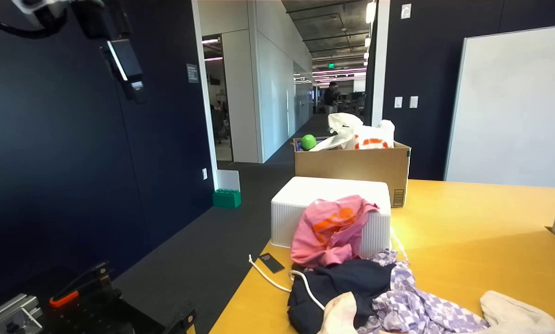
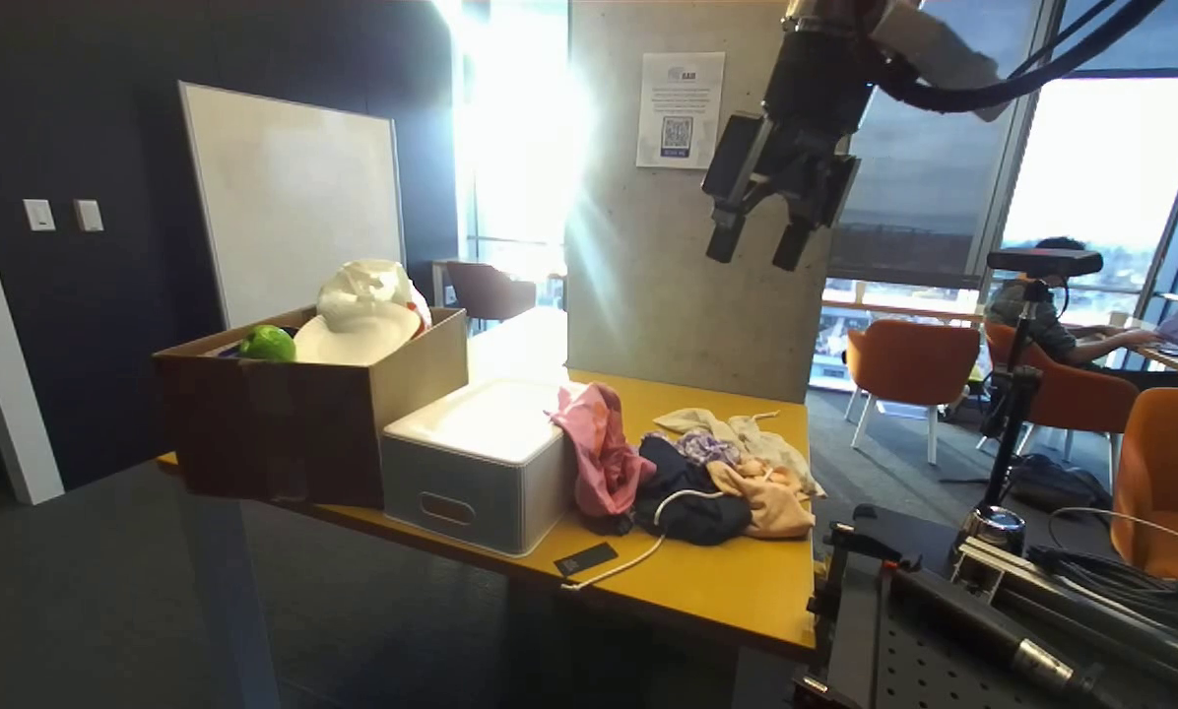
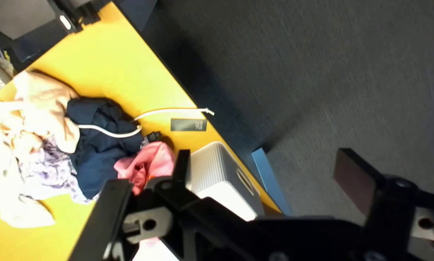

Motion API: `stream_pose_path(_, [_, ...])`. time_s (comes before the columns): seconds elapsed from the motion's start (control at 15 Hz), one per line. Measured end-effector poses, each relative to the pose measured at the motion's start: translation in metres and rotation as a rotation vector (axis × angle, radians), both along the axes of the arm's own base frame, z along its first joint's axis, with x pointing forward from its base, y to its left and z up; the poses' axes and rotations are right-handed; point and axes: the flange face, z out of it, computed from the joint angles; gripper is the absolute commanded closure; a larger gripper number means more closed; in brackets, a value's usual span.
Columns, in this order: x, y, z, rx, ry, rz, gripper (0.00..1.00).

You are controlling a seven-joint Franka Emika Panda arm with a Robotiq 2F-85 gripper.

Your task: Put the pink shirt on the white basket

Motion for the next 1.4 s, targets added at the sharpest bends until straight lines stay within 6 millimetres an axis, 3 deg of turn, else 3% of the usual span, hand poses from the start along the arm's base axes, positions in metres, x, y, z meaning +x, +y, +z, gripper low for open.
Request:
stream_pose_path(0.2, [0.044,-0.056,-0.012,0.011,-0.044,-0.041,0.00])
stream_pose_path(0.53, [0.125,-0.128,-0.059,0.061,-0.011,-0.037,0.00])
stream_pose_path(0.93, [0.210,-0.171,-0.136,0.135,0.038,-0.019,0.00])
stream_pose_path(1.2, [0.240,-0.206,-0.179,0.151,0.068,-0.061,0.00])
stream_pose_path(1.4, [0.258,-0.232,-0.196,0.162,0.089,-0.086,0.00])
